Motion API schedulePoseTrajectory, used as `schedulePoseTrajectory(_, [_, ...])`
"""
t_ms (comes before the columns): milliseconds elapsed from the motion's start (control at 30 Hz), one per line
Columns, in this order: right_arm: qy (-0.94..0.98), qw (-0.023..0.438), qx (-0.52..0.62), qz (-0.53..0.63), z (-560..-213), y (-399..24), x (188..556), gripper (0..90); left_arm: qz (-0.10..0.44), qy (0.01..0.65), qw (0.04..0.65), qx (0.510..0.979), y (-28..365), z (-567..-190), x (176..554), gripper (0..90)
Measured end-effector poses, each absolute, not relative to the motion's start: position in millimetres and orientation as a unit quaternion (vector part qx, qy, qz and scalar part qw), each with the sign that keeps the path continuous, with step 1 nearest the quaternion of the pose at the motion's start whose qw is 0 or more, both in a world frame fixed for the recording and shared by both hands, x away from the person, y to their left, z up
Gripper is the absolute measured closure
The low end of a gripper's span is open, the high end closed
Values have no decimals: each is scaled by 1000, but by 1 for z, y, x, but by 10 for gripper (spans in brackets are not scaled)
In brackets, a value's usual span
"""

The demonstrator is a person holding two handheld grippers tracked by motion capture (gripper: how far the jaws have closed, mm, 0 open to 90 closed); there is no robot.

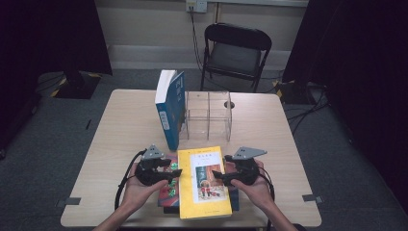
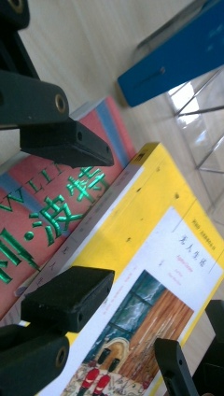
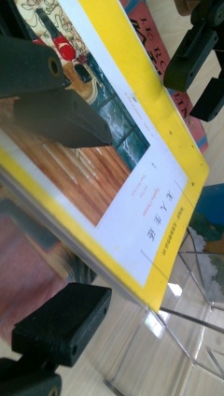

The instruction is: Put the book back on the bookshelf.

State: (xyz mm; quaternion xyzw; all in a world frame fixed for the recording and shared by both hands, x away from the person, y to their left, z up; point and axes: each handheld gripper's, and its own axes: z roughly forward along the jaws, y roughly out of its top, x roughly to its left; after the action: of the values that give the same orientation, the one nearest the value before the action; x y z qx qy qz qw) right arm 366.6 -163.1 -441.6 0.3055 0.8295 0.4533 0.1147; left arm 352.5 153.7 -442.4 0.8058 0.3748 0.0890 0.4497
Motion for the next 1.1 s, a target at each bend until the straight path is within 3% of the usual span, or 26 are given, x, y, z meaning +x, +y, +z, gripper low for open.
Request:
schedulePoseTrajectory(233, [831, 98, 306, 454, -447, -156, 361, 155, 60, 389, 469, 791, 157, -450, 357, 326])
schedulePoseTrajectory(600, [825, 65, 323, 459, -452, -158, 366, 128, 66, 359, 483, 796, 146, -455, 352, 281])
schedulePoseTrajectory(1100, [825, 68, 325, 458, -454, -152, 372, 78, 77, 359, 476, 799, 136, -455, 353, 222])
